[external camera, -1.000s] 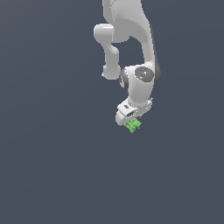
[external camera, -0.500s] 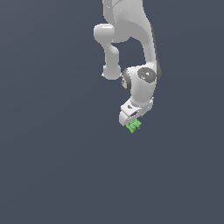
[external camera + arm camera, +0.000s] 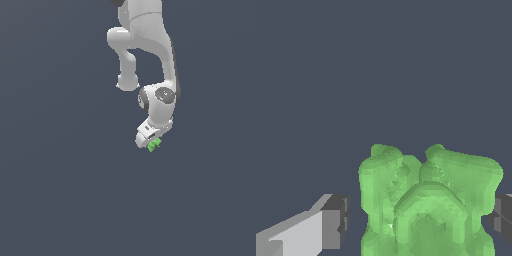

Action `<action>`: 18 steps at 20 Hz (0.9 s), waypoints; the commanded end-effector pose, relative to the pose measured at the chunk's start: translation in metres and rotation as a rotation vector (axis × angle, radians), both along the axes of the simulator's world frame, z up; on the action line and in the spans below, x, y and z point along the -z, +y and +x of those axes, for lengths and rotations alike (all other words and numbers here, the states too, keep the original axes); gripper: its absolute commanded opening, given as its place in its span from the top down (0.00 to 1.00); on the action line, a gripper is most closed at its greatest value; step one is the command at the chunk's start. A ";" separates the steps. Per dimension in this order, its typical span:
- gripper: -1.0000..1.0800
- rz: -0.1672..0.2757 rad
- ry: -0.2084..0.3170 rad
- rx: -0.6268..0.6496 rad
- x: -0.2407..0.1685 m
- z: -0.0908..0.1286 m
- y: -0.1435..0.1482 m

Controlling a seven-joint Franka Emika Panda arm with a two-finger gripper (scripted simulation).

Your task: Pick up the object and move it to a goal position.

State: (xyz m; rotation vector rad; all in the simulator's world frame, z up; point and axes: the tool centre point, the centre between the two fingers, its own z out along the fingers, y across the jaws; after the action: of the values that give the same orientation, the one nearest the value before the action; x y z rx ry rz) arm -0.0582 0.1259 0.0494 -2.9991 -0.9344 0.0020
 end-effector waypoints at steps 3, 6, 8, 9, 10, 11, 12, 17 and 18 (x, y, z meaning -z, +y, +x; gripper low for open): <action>0.04 0.000 -0.001 -0.001 0.009 0.001 0.000; 1.00 0.000 -0.001 -0.001 0.009 0.001 0.000; 1.00 0.000 -0.001 -0.001 0.009 0.001 0.000; 1.00 0.000 -0.001 -0.001 0.009 0.001 0.000; 1.00 0.000 -0.001 -0.001 0.009 0.001 0.000; 1.00 0.000 -0.001 -0.001 0.009 0.001 0.000; 1.00 0.000 -0.001 -0.001 0.009 0.001 0.000; 1.00 0.000 -0.002 -0.001 0.008 0.001 -0.001; 1.00 0.000 -0.002 -0.001 0.006 0.001 -0.002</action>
State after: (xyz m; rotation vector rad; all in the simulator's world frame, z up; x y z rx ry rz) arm -0.0573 0.1252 0.0417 -2.9992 -0.9361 -0.0005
